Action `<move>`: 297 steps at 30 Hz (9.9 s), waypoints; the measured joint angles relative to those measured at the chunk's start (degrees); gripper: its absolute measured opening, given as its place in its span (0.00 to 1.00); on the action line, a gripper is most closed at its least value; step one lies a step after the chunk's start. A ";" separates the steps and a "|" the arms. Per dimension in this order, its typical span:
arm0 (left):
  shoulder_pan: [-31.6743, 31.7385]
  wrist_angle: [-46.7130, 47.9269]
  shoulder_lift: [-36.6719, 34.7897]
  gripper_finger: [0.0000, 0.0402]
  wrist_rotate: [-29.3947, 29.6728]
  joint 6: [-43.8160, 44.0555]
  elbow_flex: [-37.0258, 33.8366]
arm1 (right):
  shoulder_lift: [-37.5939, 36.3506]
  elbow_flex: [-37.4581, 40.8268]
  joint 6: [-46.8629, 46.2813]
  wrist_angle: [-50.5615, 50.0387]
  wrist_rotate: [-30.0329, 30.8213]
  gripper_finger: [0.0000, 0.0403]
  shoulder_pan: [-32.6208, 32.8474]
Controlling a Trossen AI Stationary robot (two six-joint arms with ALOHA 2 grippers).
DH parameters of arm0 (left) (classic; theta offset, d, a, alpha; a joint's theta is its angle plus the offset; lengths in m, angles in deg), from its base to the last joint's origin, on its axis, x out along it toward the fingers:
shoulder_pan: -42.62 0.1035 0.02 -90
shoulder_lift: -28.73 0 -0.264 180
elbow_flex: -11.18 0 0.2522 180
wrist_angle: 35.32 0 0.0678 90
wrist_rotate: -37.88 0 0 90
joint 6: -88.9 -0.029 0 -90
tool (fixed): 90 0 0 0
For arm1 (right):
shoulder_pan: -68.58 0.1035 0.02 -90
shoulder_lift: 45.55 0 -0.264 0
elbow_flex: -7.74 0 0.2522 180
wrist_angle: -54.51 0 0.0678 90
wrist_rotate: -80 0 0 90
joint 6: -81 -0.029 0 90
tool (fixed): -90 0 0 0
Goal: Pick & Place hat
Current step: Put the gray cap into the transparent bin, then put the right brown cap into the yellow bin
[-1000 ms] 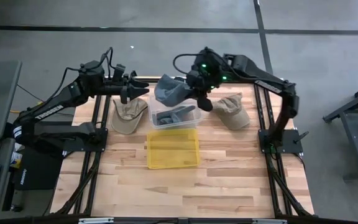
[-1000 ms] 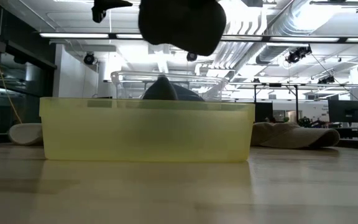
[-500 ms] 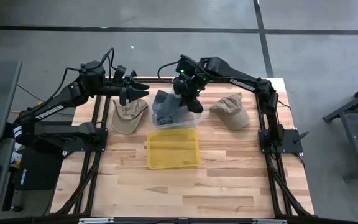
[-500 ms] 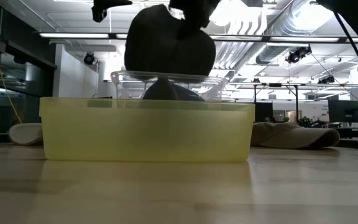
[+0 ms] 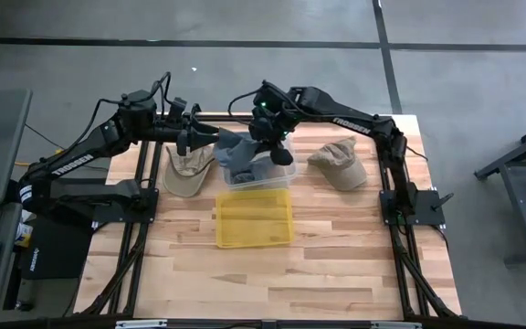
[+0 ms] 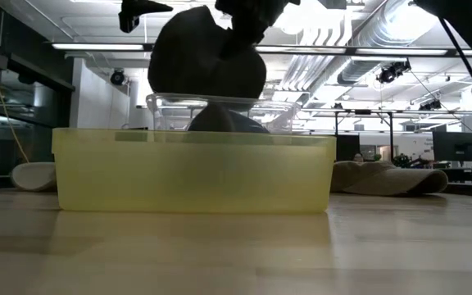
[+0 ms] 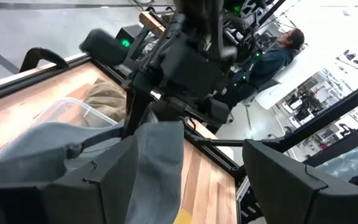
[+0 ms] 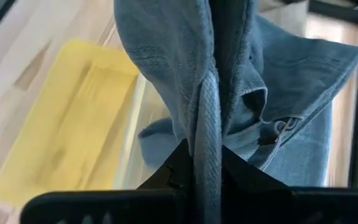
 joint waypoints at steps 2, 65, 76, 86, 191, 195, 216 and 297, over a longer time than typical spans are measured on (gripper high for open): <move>0.00 -0.02 0.00 0.66 0.02 0.02 0.00 | 0.71 0.00 1.99 -1.02 0.24 0.06 0.29; 0.02 0.00 0.07 0.66 1.55 2.70 0.00 | 3.39 12.01 1.34 8.36 11.39 0.26 -1.46; 0.01 0.00 0.07 0.66 1.55 2.89 0.00 | 3.37 5.35 1.03 5.33 13.59 0.31 -1.44; 0.00 0.00 0.07 0.66 1.57 2.82 0.00 | 3.32 -0.35 0.20 2.99 13.85 0.27 -1.35; 0.02 12.87 -0.37 0.66 -1.03 -6.48 -0.02 | -7.65 5.55 -29.29 -19.39 27.69 0.00 -13.70; 0.01 14.12 -0.39 0.66 -1.26 -7.18 -0.02 | -8.96 5.55 -29.87 -19.65 26.43 0.00 -16.46; 0.00 16.31 -3.19 0.66 -2.80 -10.04 -0.07 | -27.59 39.96 -41.06 -13.37 21.24 0.00 -21.53; 0.02 17.11 -3.15 0.66 -5.75 -12.87 0.04 | -50.44 91.56 -146.13 12.13 39.13 0.08 29.04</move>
